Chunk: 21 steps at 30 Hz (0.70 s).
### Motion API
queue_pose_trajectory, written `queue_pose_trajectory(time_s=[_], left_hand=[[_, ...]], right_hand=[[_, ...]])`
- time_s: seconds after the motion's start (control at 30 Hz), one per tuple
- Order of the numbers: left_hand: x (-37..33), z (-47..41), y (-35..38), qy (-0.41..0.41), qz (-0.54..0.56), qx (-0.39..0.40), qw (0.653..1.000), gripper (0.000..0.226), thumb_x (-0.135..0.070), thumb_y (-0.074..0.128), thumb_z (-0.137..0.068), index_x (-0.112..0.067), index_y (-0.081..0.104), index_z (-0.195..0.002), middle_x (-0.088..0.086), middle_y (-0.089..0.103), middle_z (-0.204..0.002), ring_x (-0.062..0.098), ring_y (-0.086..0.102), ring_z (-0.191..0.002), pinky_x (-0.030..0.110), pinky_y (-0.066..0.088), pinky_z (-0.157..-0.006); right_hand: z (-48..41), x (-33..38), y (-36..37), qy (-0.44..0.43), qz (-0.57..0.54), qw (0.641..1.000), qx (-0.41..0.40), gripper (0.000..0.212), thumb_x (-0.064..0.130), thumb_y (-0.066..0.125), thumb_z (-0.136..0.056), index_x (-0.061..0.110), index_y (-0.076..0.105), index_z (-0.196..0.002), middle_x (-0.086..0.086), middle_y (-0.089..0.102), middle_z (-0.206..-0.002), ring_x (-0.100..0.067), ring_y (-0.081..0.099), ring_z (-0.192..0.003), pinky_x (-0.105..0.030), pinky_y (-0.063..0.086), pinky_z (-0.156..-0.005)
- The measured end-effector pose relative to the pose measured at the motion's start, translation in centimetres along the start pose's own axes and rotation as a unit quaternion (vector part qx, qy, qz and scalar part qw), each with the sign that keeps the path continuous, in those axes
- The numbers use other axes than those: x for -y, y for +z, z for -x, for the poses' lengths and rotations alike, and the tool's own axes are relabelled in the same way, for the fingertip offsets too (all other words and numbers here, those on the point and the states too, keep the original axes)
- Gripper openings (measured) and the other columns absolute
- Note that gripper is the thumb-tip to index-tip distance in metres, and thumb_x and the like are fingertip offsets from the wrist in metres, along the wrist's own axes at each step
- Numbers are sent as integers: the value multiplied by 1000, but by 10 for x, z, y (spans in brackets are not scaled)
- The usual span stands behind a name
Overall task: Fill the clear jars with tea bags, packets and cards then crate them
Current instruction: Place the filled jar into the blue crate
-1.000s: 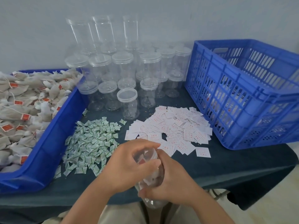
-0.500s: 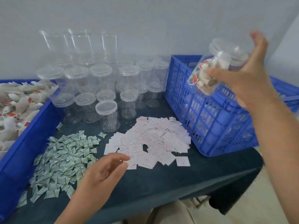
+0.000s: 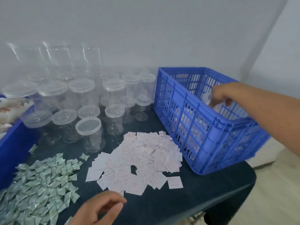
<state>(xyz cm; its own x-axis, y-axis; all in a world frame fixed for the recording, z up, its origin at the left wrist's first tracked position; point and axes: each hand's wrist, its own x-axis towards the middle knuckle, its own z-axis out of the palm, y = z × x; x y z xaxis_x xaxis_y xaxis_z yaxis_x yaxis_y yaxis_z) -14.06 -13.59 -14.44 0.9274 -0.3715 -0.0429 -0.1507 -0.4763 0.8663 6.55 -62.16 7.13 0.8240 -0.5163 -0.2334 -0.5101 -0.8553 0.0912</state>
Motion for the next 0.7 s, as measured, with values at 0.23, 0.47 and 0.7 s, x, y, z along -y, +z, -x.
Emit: queue_pose_trajectory(time_s=[0.23, 0.47, 0.7], left_hand=[[-23, -55, 7, 24, 8, -43, 999, 20, -36, 69, -95, -53, 71, -105, -27, 71, -106, -2, 68, -99, 9, 50, -81], [-62, -118, 9, 77, -13, -37, 996, 9, -50, 61, -98, -51, 68, -104, -36, 66, -113, -8, 65, -104, 13, 52, -76], [-73, -109, 7, 66, -8, -98, 993, 15, -46, 62, -101, -42, 70, -89, -27, 71, -87, 3, 67, -72, 17, 51, -64]], right_hand=[[-38, 7, 44, 11, -119, 978, 169, 45, 15, 52, -115, -10, 48, -151, -27, 47, -160, -44, 53, -143, -56, 48, -112], [-37, 5, 37, -16, -80, 980, 180, 45, 19, 54, -114, 4, 43, -156, -22, 33, -171, -42, 41, -152, -59, 36, -122], [50, 25, -53, -243, -213, 907, -270, 57, 53, 73, -94, 33, 57, -145, -1, 69, -137, -24, 69, -115, -45, 52, -105]])
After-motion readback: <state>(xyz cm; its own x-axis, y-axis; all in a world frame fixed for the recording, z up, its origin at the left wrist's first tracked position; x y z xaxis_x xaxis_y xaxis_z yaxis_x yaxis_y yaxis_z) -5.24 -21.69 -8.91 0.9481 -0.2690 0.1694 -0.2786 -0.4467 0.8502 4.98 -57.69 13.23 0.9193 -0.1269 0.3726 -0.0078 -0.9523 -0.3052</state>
